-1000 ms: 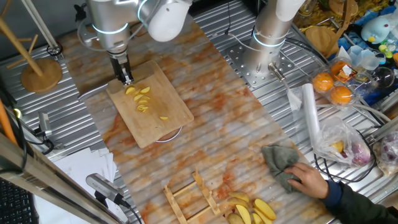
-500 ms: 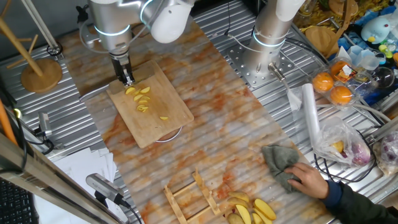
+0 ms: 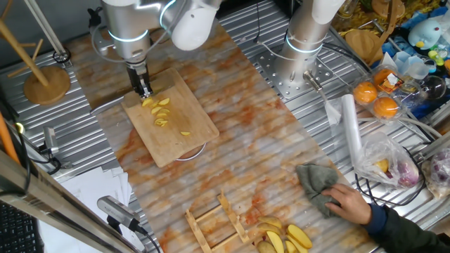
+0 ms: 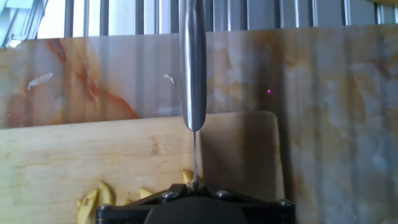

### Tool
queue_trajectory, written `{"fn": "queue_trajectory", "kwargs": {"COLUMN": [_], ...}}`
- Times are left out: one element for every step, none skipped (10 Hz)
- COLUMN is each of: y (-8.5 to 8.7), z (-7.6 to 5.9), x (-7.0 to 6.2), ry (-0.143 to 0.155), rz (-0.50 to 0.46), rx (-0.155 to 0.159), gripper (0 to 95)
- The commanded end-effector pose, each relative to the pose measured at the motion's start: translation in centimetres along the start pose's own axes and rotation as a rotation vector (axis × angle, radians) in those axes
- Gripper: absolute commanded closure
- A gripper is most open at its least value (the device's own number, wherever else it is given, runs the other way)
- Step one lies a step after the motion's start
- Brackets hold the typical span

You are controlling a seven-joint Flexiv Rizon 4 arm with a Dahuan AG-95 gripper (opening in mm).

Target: Chop the potatoes

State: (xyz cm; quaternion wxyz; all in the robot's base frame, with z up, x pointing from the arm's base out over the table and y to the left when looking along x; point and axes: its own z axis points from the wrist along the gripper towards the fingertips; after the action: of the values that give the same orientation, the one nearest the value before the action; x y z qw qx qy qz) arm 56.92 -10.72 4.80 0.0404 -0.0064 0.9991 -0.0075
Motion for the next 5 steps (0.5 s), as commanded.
{"fn": "queue_trajectory", "kwargs": {"y": [0.10,0.05,0.04,0.04,0.05], "z": [1.54,1.93,2.01,2.01,1.90], "x": [-0.07,-0.05,-0.04,-0.04,-0.04], "ry": [-0.005,-0.009,-0.024,-0.046,-0.064], "rz": [-0.002,-0.006,-0.005,0.007,0.010], "rx": [0.014,0.021,0.022,0.020,0.017], "gripper": [95.0,95.0,95.0,95.0,95.0]}}
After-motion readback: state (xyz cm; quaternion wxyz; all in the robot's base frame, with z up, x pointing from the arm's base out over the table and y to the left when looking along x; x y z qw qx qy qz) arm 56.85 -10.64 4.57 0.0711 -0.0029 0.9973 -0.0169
